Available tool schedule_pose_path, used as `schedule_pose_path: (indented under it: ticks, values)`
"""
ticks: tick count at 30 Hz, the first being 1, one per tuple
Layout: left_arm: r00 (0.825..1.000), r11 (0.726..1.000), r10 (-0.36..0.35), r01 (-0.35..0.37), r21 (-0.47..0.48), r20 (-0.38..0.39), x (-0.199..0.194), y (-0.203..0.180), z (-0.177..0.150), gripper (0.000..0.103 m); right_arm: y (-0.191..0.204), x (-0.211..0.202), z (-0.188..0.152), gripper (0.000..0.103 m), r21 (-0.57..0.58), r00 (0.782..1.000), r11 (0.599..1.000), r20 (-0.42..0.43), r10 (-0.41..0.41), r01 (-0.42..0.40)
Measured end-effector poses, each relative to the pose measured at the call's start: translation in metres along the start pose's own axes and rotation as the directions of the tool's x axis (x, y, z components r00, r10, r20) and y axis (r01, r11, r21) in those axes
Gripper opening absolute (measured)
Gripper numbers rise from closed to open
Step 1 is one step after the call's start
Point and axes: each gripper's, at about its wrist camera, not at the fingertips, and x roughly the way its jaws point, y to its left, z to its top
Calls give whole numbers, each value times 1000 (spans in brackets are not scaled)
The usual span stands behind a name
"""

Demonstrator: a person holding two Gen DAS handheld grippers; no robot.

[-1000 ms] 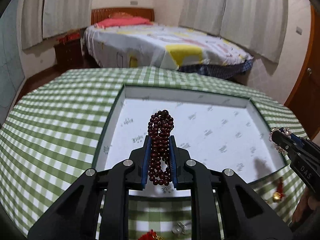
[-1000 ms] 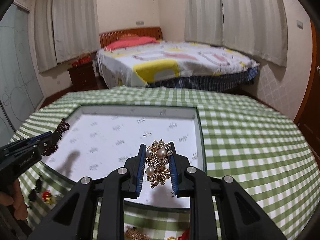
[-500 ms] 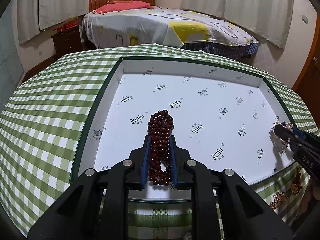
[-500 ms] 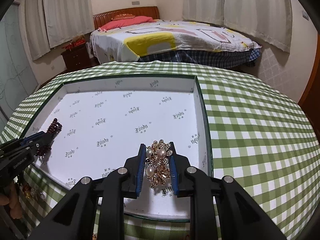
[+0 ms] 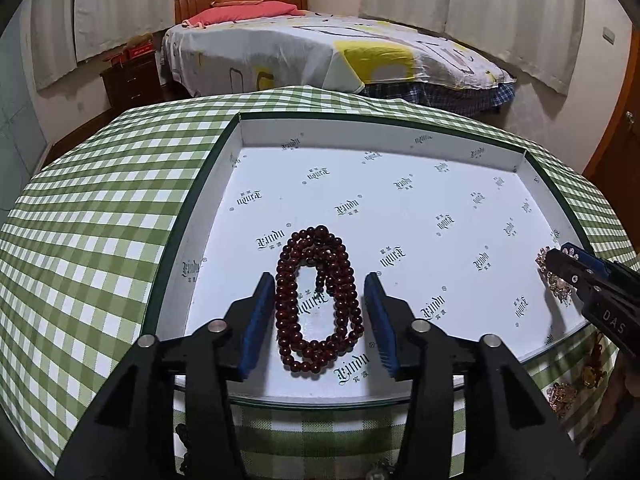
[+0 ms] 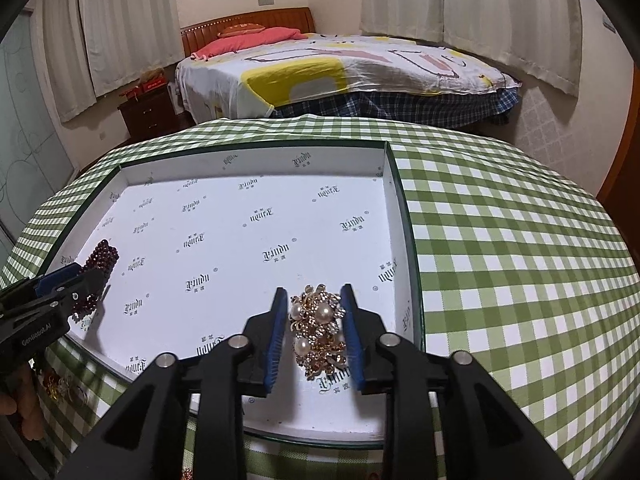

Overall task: Organize jewelry
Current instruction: 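Open the left tool releasing the bracelet while the right tool releases the brooch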

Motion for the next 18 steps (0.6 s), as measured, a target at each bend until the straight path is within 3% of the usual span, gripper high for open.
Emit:
schedule_pose_path:
  ticks: [4, 8, 18]
  values:
    - [1000, 1000, 5, -5, -2, 12, -2, 0, 0, 57, 0, -2, 0, 36, -1, 1000, 1000, 13, 1, -1]
    - [999, 1000, 11, -11, -13, 33, -8, 3, -1, 60, 1, -10, 0, 43, -2, 999, 1000, 40, -4, 4]
    - [994, 1000, 23, -22, -10, 104, -48, 4, -10, 67, 8, -40, -3, 44, -1, 995, 1000, 96, -7, 7]
